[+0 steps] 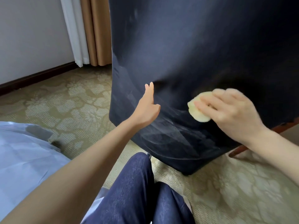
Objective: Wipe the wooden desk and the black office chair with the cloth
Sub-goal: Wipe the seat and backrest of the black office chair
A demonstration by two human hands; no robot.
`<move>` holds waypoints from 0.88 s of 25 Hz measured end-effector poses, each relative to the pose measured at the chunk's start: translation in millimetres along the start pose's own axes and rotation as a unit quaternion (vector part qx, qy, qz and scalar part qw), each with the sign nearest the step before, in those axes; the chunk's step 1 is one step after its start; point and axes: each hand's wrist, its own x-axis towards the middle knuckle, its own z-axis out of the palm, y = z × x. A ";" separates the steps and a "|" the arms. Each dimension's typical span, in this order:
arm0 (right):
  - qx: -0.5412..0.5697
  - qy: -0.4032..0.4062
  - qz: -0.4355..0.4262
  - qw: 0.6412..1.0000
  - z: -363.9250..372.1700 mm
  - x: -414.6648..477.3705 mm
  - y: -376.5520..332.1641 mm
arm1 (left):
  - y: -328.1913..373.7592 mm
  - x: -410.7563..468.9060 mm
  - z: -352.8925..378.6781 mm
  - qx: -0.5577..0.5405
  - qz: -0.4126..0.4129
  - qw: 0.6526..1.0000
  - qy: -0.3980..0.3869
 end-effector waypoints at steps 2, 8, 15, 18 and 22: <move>-0.011 0.095 0.035 0.995 8.6 44.3 -1.3 | -1.6 -0.7 -11.0 0.006 0.011 0.999 0.034; -0.032 0.057 0.015 0.998 64.3 129.0 -47.5 | 17.3 -0.7 -60.6 -0.056 0.048 0.988 0.136; -0.144 -0.148 -0.096 0.974 89.3 64.1 -100.7 | 27.6 -4.8 -31.7 0.024 0.047 0.999 0.006; -0.068 -0.160 -0.125 0.977 85.5 10.3 -99.5 | 13.3 -15.2 2.7 0.006 0.009 0.998 -0.054; 0.079 -0.083 -0.087 0.990 70.1 -67.4 -69.9 | 5.8 -17.6 24.6 -0.032 -0.001 0.998 -0.050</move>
